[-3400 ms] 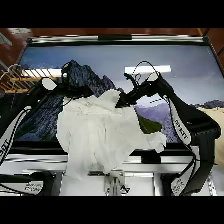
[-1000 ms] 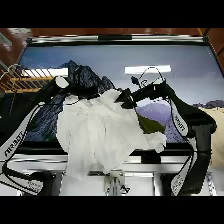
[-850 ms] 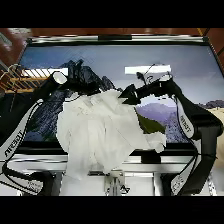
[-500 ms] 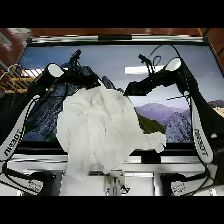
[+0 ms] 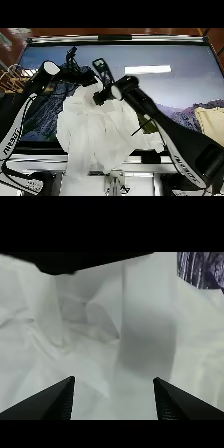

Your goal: Fold the shirts.

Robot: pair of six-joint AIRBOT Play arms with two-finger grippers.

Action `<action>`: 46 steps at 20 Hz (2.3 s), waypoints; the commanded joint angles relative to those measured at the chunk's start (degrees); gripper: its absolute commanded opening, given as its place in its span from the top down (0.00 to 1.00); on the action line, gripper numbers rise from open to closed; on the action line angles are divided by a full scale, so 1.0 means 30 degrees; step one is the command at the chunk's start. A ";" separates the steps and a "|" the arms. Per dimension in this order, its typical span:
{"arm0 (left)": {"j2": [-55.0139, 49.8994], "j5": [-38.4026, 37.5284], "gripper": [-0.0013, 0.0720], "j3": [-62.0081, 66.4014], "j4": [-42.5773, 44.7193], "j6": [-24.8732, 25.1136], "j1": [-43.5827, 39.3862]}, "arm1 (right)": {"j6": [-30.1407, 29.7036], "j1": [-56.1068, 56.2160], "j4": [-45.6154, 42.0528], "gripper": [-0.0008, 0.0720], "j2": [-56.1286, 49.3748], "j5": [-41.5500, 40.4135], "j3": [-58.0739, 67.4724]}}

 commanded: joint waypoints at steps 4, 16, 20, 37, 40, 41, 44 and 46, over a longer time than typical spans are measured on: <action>-0.0007 0.0044 0.92 0.0029 -0.0015 -0.0189 0.1355 | 0.5085 0.2084 -0.5559 0.16 -0.1107 -0.2659 -0.0080; -0.0007 0.0860 0.92 0.0029 -0.1566 -0.0539 0.1865 | 0.9245 0.2084 -0.6433 0.16 -0.2907 -0.6390 -0.0554; 0.0277 0.0838 0.92 0.0029 -0.1545 -0.0357 0.1880 | 1.1045 0.2076 -0.8786 0.40 -0.3643 -0.6011 -0.0554; 0.0539 -0.1523 0.92 0.0029 -0.1712 0.3927 0.2025 | 0.1974 -0.2528 0.0816 0.90 0.2113 -0.0940 -0.0554; 0.0539 -0.1523 0.92 0.0029 -0.1851 0.4102 0.1843 | 0.0452 -0.3869 0.4080 0.90 0.1676 0.1188 -0.0554; 0.0539 -0.1523 0.92 0.0029 -0.1843 0.4124 0.1800 | -0.0022 -0.4284 0.5085 0.90 0.1515 0.1698 -0.0554; 0.0539 -0.1443 0.92 0.0029 -0.1843 0.4116 0.1741 | -0.1931 -0.4721 0.6900 0.85 0.1355 0.1843 -0.0554; 0.0532 -0.1049 0.92 0.0029 -0.1843 0.4109 0.1741 | -0.3483 -0.4328 0.8182 0.14 0.1282 0.2011 -0.0554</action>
